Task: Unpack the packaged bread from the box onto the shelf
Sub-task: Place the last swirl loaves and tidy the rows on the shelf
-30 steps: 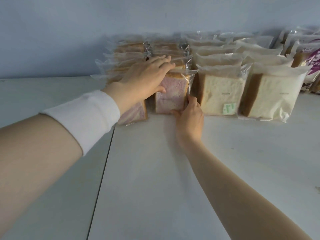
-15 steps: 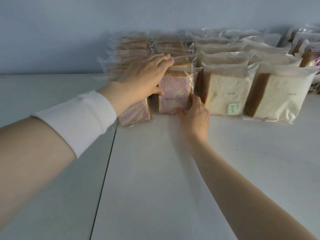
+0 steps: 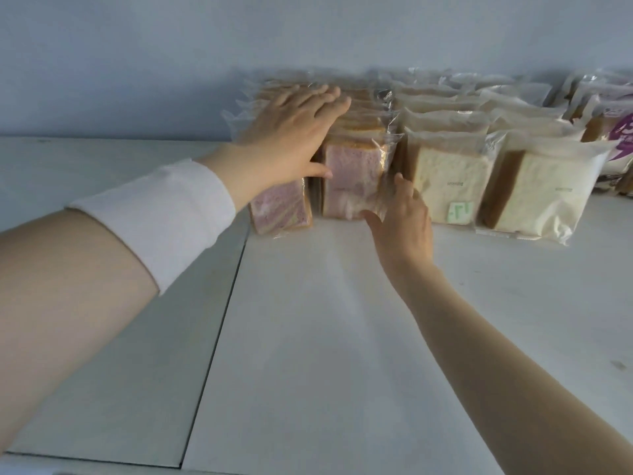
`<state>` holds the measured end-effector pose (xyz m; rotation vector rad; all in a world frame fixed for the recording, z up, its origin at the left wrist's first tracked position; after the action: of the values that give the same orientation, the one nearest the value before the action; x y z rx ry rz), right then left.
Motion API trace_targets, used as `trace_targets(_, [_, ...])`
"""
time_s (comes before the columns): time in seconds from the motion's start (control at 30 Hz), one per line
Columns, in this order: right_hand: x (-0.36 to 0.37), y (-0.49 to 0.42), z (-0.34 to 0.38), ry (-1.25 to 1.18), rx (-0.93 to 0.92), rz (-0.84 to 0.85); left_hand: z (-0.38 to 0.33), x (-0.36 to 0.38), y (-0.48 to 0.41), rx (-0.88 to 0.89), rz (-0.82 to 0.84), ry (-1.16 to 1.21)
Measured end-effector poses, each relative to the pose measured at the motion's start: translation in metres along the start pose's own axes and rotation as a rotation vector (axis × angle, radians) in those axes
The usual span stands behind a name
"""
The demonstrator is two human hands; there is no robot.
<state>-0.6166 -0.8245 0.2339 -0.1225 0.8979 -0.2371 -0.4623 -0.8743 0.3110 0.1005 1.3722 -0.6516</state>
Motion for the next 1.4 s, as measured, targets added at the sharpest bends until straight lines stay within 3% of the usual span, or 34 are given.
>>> trace_targets(0.1, [-0.005, 0.023, 0.01, -0.075, -0.093, -0.087, 0.025, -0.014, 0.033, -0.129, -0.064, 0.129])
trace_targets(0.27, [0.037, 0.037, 0.046, -0.127, -0.105, 0.038, 0.066, 0.012, 0.092, -0.389, -0.175, 0.361])
trace_targets(0.37, [0.059, 0.035, 0.06, -0.14, -0.056, 0.002, 0.072, 0.038, 0.101, -0.512, -0.2, 0.6])
trace_targets(0.5, [0.073, 0.035, 0.063, -0.201, 0.025, -0.083, 0.068, 0.042, 0.095, -0.437, -0.346, 0.774])
trace_targets(0.6, [0.078, 0.032, 0.062, -0.223, 0.074, -0.137, 0.072, 0.033, 0.084, -0.301, -0.371, 0.677])
trace_targets(0.73, [0.087, 0.022, 0.068, -0.2, 0.11, -0.145, 0.081, 0.033, 0.07, -0.295, -0.344, 0.585])
trace_targets(0.93, [0.087, 0.019, 0.068, -0.158, 0.109, -0.117, 0.08, 0.047, 0.073, -0.275, -0.26, 0.911])
trace_targets(1.1, [0.082, 0.017, 0.065, -0.121, 0.059, -0.091, 0.075, 0.069, 0.078, -0.477, -0.222, 1.202])
trace_targets(1.2, [0.076, 0.016, 0.062, -0.155, 0.009, -0.07, 0.065, 0.074, 0.07, -0.476, -0.225, 1.394])
trace_targets(1.3, [0.052, 0.024, 0.043, -0.249, -0.014, -0.258, 0.061, 0.079, 0.068, -0.476, -0.261, 1.439])
trace_targets(1.4, [0.034, 0.026, 0.013, -0.288, 0.147, -0.397, 0.059, 0.081, 0.067, -0.465, -0.28, 1.498])
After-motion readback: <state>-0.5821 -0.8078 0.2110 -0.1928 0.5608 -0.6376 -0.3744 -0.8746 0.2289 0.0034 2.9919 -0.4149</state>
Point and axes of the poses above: each hand's wrist, its own y-axis away from the middle knuckle, its own x-axis out of the palm, z = x × y, the point moved 4 cm from there along -y, towards the middle knuckle
